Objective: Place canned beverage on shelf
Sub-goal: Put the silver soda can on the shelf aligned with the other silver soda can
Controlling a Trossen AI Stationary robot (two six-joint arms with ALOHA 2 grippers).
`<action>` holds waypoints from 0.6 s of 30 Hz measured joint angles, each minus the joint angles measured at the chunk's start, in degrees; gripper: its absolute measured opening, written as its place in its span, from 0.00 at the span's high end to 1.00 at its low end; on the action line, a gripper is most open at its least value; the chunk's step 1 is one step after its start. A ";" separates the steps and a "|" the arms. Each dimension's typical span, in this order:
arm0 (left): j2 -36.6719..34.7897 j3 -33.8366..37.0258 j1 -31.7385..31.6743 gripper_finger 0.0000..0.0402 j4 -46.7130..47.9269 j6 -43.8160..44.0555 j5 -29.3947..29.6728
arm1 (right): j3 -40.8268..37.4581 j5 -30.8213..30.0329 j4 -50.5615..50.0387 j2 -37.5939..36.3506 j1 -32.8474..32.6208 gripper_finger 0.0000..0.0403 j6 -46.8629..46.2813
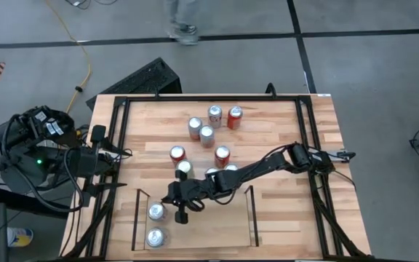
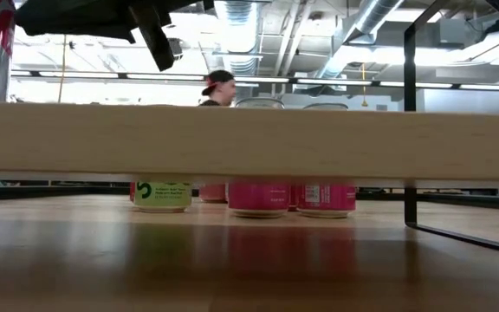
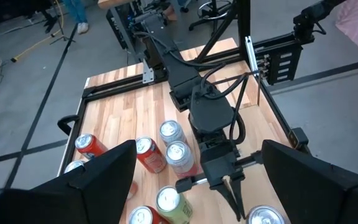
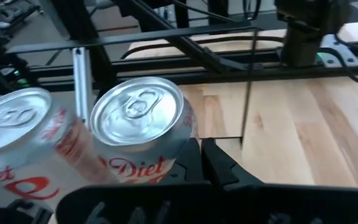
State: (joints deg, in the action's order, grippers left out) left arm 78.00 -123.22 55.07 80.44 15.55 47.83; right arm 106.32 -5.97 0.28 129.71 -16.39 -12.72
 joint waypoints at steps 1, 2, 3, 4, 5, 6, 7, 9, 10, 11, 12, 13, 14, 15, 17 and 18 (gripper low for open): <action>0.00 0.00 0.00 0.17 0.00 0.02 0.00 | 0.00 0.35 -0.01 0.00 -0.08 1.00 0.52; 0.00 0.00 0.00 0.17 0.00 0.03 0.00 | 0.00 0.94 -0.03 0.00 -0.10 1.00 0.66; 0.00 0.00 0.00 0.17 0.00 0.04 0.00 | 0.00 1.42 -0.05 0.00 -0.13 1.00 0.76; 0.00 0.00 0.00 0.17 0.01 0.04 0.00 | 0.00 1.87 -0.05 0.00 -0.13 1.00 0.78; 0.00 0.00 0.00 0.17 0.02 0.05 0.00 | 0.00 2.35 -0.05 0.00 -0.13 1.00 0.80; 0.00 0.00 0.00 0.17 0.02 0.07 0.00 | 0.00 2.89 -0.07 0.00 -0.13 1.00 0.80; 0.00 0.00 0.00 0.17 0.02 0.07 0.00 | 0.00 3.32 -0.08 0.00 -0.13 1.00 0.78; 0.00 0.00 -0.02 0.17 0.04 0.09 0.00 | 0.00 4.14 -0.08 0.00 -0.27 1.00 0.78; 0.00 0.00 -0.02 0.17 0.04 0.09 -0.01 | 0.00 4.16 -0.11 0.00 -0.38 1.00 0.78; 0.00 0.00 -0.02 0.17 0.04 0.11 -0.02 | 0.00 3.99 -0.21 0.00 -0.55 1.00 0.78; 0.00 0.00 -0.02 0.17 0.04 0.13 -0.12 | 0.00 3.51 -0.29 0.00 -0.71 1.00 0.76; 0.00 0.00 -0.02 0.17 0.04 0.13 -0.51 | 0.00 3.21 -0.30 0.00 -0.92 1.00 0.78; 0.00 0.00 -0.02 0.17 0.04 0.15 -0.94 | 0.00 2.60 -0.43 -0.06 -0.97 1.00 0.76; 0.00 0.00 -0.02 0.17 0.04 0.22 -1.13 | 0.00 1.16 -0.98 -0.32 -1.18 1.00 0.74; 0.02 0.00 -0.02 0.17 0.04 0.61 -1.14 | 0.00 -2.82 -1.79 -0.75 -1.61 1.00 0.73; 0.02 0.00 -0.02 0.17 0.04 0.68 -1.18 | 0.00 -4.50 -1.78 -0.88 -1.72 1.00 0.75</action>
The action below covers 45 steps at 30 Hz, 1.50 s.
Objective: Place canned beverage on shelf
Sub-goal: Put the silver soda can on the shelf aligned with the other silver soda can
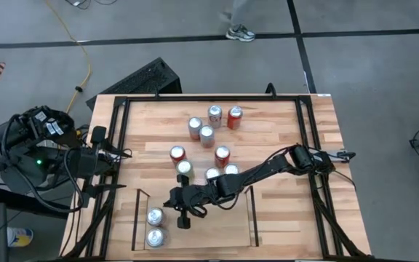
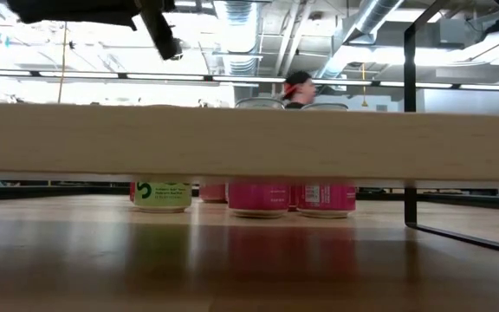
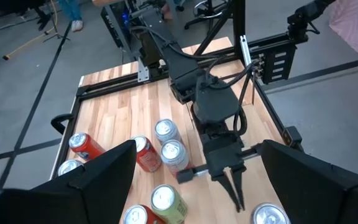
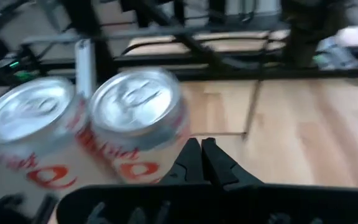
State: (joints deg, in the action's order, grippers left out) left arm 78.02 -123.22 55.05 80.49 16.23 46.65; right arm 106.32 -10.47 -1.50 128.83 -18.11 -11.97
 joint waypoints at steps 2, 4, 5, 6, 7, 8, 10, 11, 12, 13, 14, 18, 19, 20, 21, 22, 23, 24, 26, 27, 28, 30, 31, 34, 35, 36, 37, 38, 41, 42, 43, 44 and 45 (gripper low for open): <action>0.00 0.00 0.00 0.17 0.00 0.02 -0.13 | 0.02 -1.23 -0.28 -0.52 0.10 1.00 0.03; 0.00 0.00 0.00 0.17 0.06 0.03 -0.13 | -0.02 -1.11 -0.07 -0.89 0.48 1.00 0.42; 0.00 0.00 0.00 0.17 0.07 0.08 -0.09 | 0.00 -0.76 0.69 -1.07 0.70 1.00 1.07; 0.00 0.00 0.00 0.17 0.08 0.08 -0.09 | 0.00 -0.02 1.20 -1.19 1.04 1.00 1.86; 0.00 0.00 0.00 0.17 0.10 0.08 -0.08 | 0.03 1.03 1.87 -1.20 1.42 1.00 2.76; 0.00 0.00 0.00 0.17 0.09 0.08 -0.07 | 0.16 2.66 2.44 -1.20 1.88 1.00 3.33; 0.00 0.00 0.00 0.17 0.13 0.08 0.11 | 0.95 7.37 2.84 -1.09 2.87 1.00 4.10; 0.00 0.00 0.00 0.17 0.15 0.08 0.13 | 1.38 9.13 3.06 -1.09 3.30 1.00 4.46; 0.00 0.00 0.00 0.17 0.21 0.08 0.15 | 1.63 9.79 3.38 -1.09 3.63 1.00 4.70; 0.00 0.00 0.00 0.17 0.28 0.08 0.15 | 1.75 9.92 3.96 -0.96 3.93 1.00 4.82; 0.00 0.00 0.00 0.17 0.27 0.08 0.15 | 1.79 9.94 4.30 -0.87 4.19 1.00 4.95; 0.00 0.00 0.00 0.17 0.28 -0.05 0.20 | 1.57 10.89 4.31 -0.32 4.79 1.00 5.60; 0.00 0.00 0.00 0.17 0.32 -0.14 0.20 | 1.57 10.90 4.33 -0.33 4.79 1.00 5.50; 0.00 0.00 0.00 0.17 0.48 -0.08 0.24 | 1.59 10.73 4.20 -0.41 4.79 1.00 4.84; 0.00 0.00 0.00 0.17 1.05 0.38 0.52 | 1.65 9.42 3.70 -0.49 4.79 1.00 3.98; 0.00 0.00 0.00 0.17 1.99 1.10 1.05 | 1.68 7.01 2.43 -0.84 4.81 1.00 3.08; 0.00 0.00 0.00 0.17 2.85 1.88 1.79 | 1.59 4.67 -0.50 -1.63 4.87 1.00 2.74; 0.00 0.00 0.00 0.17 3.47 2.50 2.67 | 1.50 2.29 -3.97 -2.60 4.94 1.00 2.83; -0.02 0.00 0.00 0.17 3.94 2.82 4.69 | 1.60 -2.38 -9.73 -5.80 5.63 1.00 3.29; -0.02 0.00 -0.03 0.17 3.86 2.82 5.25 | 1.83 -4.55 -13.36 -8.15 6.02 1.00 3.29; -0.05 0.00 -0.16 0.17 3.82 2.84 5.62 | 2.07 -6.05 -17.19 -11.40 6.54 1.00 3.30; -0.25 0.00 -1.42 0.17 3.86 3.10 5.64 | 3.00 -7.63 -22.13 -16.94 7.60 1.00 2.42; -0.38 0.00 -2.61 0.17 3.98 3.13 5.27 | 3.25 -7.83 -24.40 -19.84 8.27 1.00 1.68; -0.64 0.00 -7.88 0.17 4.37 0.44 4.53 | 2.98 -7.81 -32.42 -25.60 9.57 0.96 1.49; -0.72 0.00 -10.07 0.17 4.39 -1.12 4.38 | 2.87 -7.76 -34.01 -27.09 9.86 0.94 1.50; -0.73 0.00 -12.57 0.17 4.42 -2.61 3.70 | 2.66 -7.71 -36.68 -28.37 10.11 0.91 1.50; -0.86 0.00 -15.20 0.17 4.38 -3.75 2.34 | 2.58 -7.68 -38.64 -29.79 10.27 0.88 1.46; -1.16 0.00 -18.17 0.17 4.19 -5.11 0.23 | 2.60 -7.72 -38.90 -31.32 10.43 0.85 1.22; -1.46 0.00 -27.53 0.17 3.11 -9.73 -7.32 | 2.92 -12.72 -46.59 -36.05 10.44 0.74 0.92; -1.46 0.00 -30.26 0.17 2.83 -11.31 -10.00 | 3.07 -15.45 -48.09 -36.52 10.74 0.71 1.57; -1.48 0.01 -32.61 0.17 2.49 -12.55 -12.93 | 3.12 -17.49 -49.31 -36.74 11.32 0.67 2.52; -1.55 0.02 -34.51 0.17 2.03 -13.17 -15.85 | 2.98 -18.56 -50.58 -36.64 12.30 0.63 3.52; -1.82 0.02 -36.41 0.17 1.64 -13.64 -18.47 | 2.89 -18.70 -50.94 -35.93 13.59 0.59 4.48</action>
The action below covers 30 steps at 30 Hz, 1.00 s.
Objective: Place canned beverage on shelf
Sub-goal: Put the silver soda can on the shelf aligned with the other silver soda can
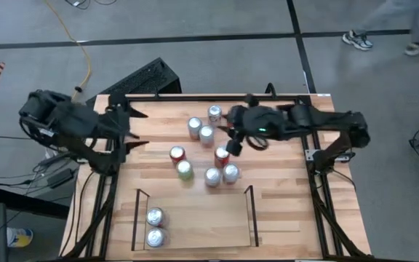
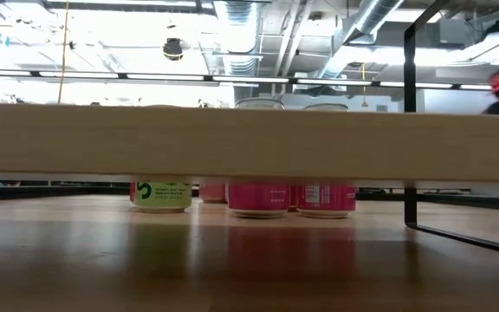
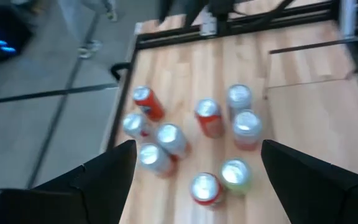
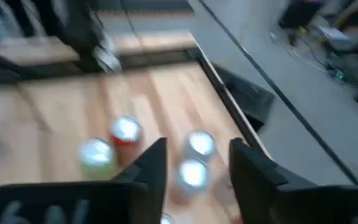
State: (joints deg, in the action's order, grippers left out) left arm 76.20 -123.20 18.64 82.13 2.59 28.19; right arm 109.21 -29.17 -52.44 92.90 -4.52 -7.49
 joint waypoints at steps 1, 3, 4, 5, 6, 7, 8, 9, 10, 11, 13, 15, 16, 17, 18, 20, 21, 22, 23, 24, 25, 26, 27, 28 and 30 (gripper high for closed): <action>-0.32 0.00 -1.81 0.17 -0.28 -0.57 -2.48 | -0.05 0.56 0.86 1.01 1.60 0.55 0.73; -0.74 -0.04 -4.81 0.17 -1.41 -1.94 -6.34 | -0.37 3.68 0.75 2.46 5.12 0.47 2.45; -0.93 -0.04 -5.88 0.17 -1.75 -2.56 -8.02 | -0.32 5.09 1.32 3.55 7.08 0.43 3.25; -1.00 -0.04 -6.73 0.17 -1.79 -2.97 -9.41 | 0.04 7.02 2.70 4.22 9.02 0.40 3.94; -0.95 -0.04 -7.39 0.17 -1.98 -3.16 -10.71 | 0.07 9.21 2.46 4.66 11.06 0.37 4.69; -0.88 -0.02 -7.95 0.17 -2.21 -3.45 -11.61 | 0.05 10.98 1.40 5.59 12.97 0.36 5.80; -0.85 -0.02 -8.38 0.17 -2.18 -3.63 -11.99 | -0.03 12.26 0.43 7.14 14.67 0.34 6.78; -0.85 -0.02 -8.73 0.17 -2.01 -3.78 -12.07 | -0.04 13.58 0.98 8.71 16.22 0.33 7.83; -0.86 -0.02 -8.92 0.17 -1.94 -3.87 -12.03 | -0.09 15.04 1.31 10.09 17.78 0.33 8.75; -0.92 -0.02 -9.05 0.17 -1.95 -3.87 -12.26 | -0.25 16.39 0.75 11.34 19.45 0.33 9.57; -0.95 -0.02 -9.09 0.17 -1.92 -3.87 -12.70 | -0.26 19.19 2.11 13.77 21.93 0.33 10.85; -0.88 -0.02 -8.98 0.17 -1.90 -3.86 -13.00 | -0.05 21.42 3.11 15.20 24.57 0.33 11.03; -0.87 -0.02 -8.95 0.17 -1.88 -3.74 -13.16 | -0.03 21.64 2.53 16.45 25.47 0.33 11.20; -0.87 -0.02 -8.95 0.17 -1.88 -3.46 -13.11 | -0.02 21.63 2.72 17.70 26.08 0.33 11.18; -0.87 -0.02 -8.97 0.17 -1.88 -3.41 -13.04 | -0.03 21.61 3.02 18.69 26.85 0.33 11.07; -0.91 -0.02 -9.03 0.17 -1.82 -3.39 -12.85 | -0.22 22.24 1.58 20.74 28.07 0.33 11.02; -0.91 -0.02 -9.01 0.17 -1.82 -3.39 -12.87 | -0.21 22.48 2.22 21.54 28.25 0.33 10.78; -0.91 -0.02 -9.01 0.17 -1.80 -3.39 -12.90 | -0.13 23.44 2.73 21.90 28.54 0.33 10.42; -0.90 -0.02 -8.99 0.17 -1.76 -3.39 -12.97 | -0.13 24.44 2.18 22.18 28.98 0.33 10.15; -0.89 -0.02 -8.99 0.17 -1.71 -3.39 -12.97 | -0.09 24.97 1.49 22.85 29.23 0.33 10.10; -0.89 -0.02 -8.99 0.17 -1.64 -3.39 -12.95 | -0.07 25.01 1.61 23.54 29.25 0.33 10.08; -0.89 -0.02 -8.99 0.17 -1.57 -3.41 -12.94 | -0.04 24.98 1.70 24.26 29.27 0.33 10.09; -0.89 -0.02 -8.99 0.17 -1.47 -3.41 -12.92 | -0.09 24.98 1.28 25.08 29.27 0.33 10.15; -0.89 -0.02 -8.99 0.17 -1.40 -3.41 -12.88 | -0.13 24.97 0.92 25.79 29.27 0.33 10.32; -0.89 -0.02 -8.99 0.17 -1.40 -3.42 -12.90 | -0.15 24.90 1.08 26.63 29.51 0.33 10.34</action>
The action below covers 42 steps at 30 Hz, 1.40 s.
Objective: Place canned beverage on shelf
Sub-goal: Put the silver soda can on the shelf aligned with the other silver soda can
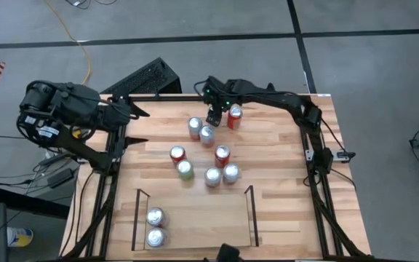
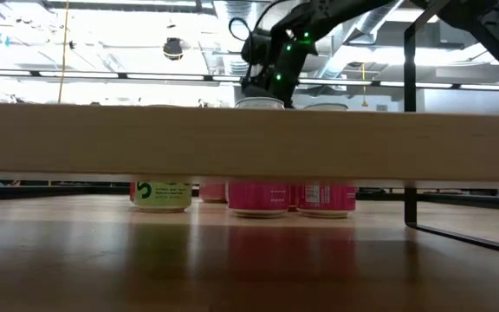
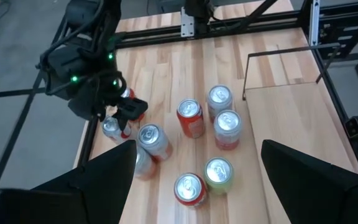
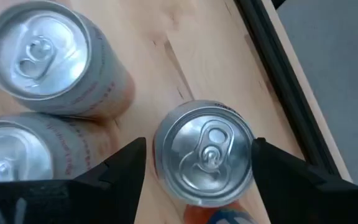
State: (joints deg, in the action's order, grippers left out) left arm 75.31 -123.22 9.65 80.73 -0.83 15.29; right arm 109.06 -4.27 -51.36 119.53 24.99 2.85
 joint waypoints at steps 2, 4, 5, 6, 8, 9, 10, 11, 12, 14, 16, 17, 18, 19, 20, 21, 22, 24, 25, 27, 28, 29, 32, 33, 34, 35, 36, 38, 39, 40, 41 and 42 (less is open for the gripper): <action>0.00 0.00 0.00 0.17 0.00 -0.01 0.00 | 0.09 -0.03 -0.49 0.58 0.41 0.33 0.02; 0.00 0.00 0.00 0.17 0.00 -0.01 0.00 | 0.17 -0.25 -0.12 1.40 0.62 0.33 0.14; 0.00 0.00 0.00 0.17 0.02 -0.01 0.00 | 0.20 -0.25 0.04 1.50 0.61 0.32 0.17; 0.00 0.00 0.00 0.17 0.00 -0.01 0.00 | 0.17 -0.23 -0.06 1.53 0.62 0.32 0.24; 0.00 0.00 0.00 0.17 0.02 -0.06 0.02 | 0.17 -0.19 0.03 1.54 0.61 0.33 0.48; 0.00 0.00 0.00 0.17 0.00 -0.15 0.03 | 0.17 -0.24 0.10 1.54 0.61 0.33 0.53; 0.00 0.00 0.00 0.17 0.02 -0.18 0.03 | 0.17 -0.24 0.10 1.54 0.61 0.34 0.56; 0.00 0.00 0.00 0.17 0.02 -0.18 0.03 | 0.17 -0.24 0.04 1.54 0.61 0.35 0.53; 0.00 0.00 0.00 0.17 0.02 -0.18 0.04 | 0.17 -0.22 -0.17 1.54 0.61 0.36 0.42; 0.00 0.00 0.00 0.17 0.04 -0.23 0.04 | 0.17 -0.18 -1.23 1.53 0.61 0.40 0.41; 0.00 0.00 0.00 0.17 0.04 -0.22 0.04 | 0.20 -0.27 -2.01 1.50 0.61 0.45 0.40; 0.00 0.00 0.00 0.17 0.12 -0.28 0.04 | 0.24 -0.31 -2.13 1.47 0.60 0.49 0.45; 0.00 0.00 0.00 0.17 0.27 -0.52 0.04 | 0.28 -0.31 -2.29 1.39 0.41 0.54 0.48; 0.00 0.00 0.00 0.17 0.57 -0.76 0.03 | 0.26 -0.16 -2.29 1.37 0.21 0.60 0.54; 0.00 0.00 0.00 0.17 0.90 -0.91 0.04 | 0.26 -0.27 -2.07 1.28 0.03 0.65 0.46; 0.00 0.00 0.00 0.17 1.06 -0.91 0.04 | 0.24 -0.36 -2.19 1.11 -0.02 0.70 0.32; 0.00 0.00 0.00 0.17 1.02 -0.93 0.04 | 0.23 -0.57 -2.23 0.95 -0.06 0.75 0.22; 0.00 0.00 0.00 0.17 1.05 -0.95 0.05 | 0.18 0.05 -2.42 1.00 -0.01 0.83 0.19; 0.00 0.00 0.00 0.17 1.05 -0.93 0.06 | 0.41 0.03 -2.59 1.07 -0.02 0.86 0.06; 0.00 0.00 0.00 0.17 1.12 -0.95 0.07 | 1.42 0.30 -3.93 1.26 0.04 0.88 0.03; 0.00 0.00 0.00 0.17 1.25 -0.96 0.03 | 1.88 0.39 -4.56 1.28 0.07 0.88 0.04; 0.00 0.00 0.00 0.17 1.46 -1.03 0.04 | 2.29 0.59 -4.88 1.36 0.07 0.87 0.16; 0.00 0.00 0.00 0.17 2.14 -1.10 0.02 | 5.49 3.61 -7.41 1.59 0.00 0.80 0.22; 0.00 0.00 0.00 0.17 2.42 -1.09 0.02 | 6.88 4.51 -8.33 1.55 0.00 0.76 0.25; 0.00 0.00 0.00 0.17 2.57 -1.10 0.03 | 8.21 5.03 -9.07 1.44 -0.04 0.71 0.44; 0.00 0.00 0.00 0.17 2.58 -1.10 0.02 | 9.59 5.24 -9.76 1.36 -0.04 0.66 0.48; 0.00 0.00 0.00 0.17 2.58 -1.10 0.02 | 10.84 5.20 -10.39 1.31 0.04 0.61 0.64; 0.00 0.00 0.00 0.17 2.58 -1.10 0.02 | 12.72 4.34 -10.91 1.31 0.39 0.49 1.77; 0.00 0.00 0.00 0.17 2.58 -1.10 0.01 | 13.24 3.36 -10.61 1.31 0.63 0.43 1.98; 0.00 0.00 0.00 0.17 2.58 -1.10 -0.04 | 13.35 2.63 -10.05 1.29 0.97 0.38 1.99; 0.00 0.00 0.00 0.17 2.58 -1.10 -0.27 | 13.36 2.45 -9.68 1.35 1.35 0.33 1.98; 0.00 0.00 0.00 0.17 2.58 -1.10 -0.92 | 13.38 2.33 -9.57 1.69 1.64 0.28 1.89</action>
State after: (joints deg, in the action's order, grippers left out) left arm 75.31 -123.22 9.65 83.31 -1.93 14.37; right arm 122.43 -1.94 -60.93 121.22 26.63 4.74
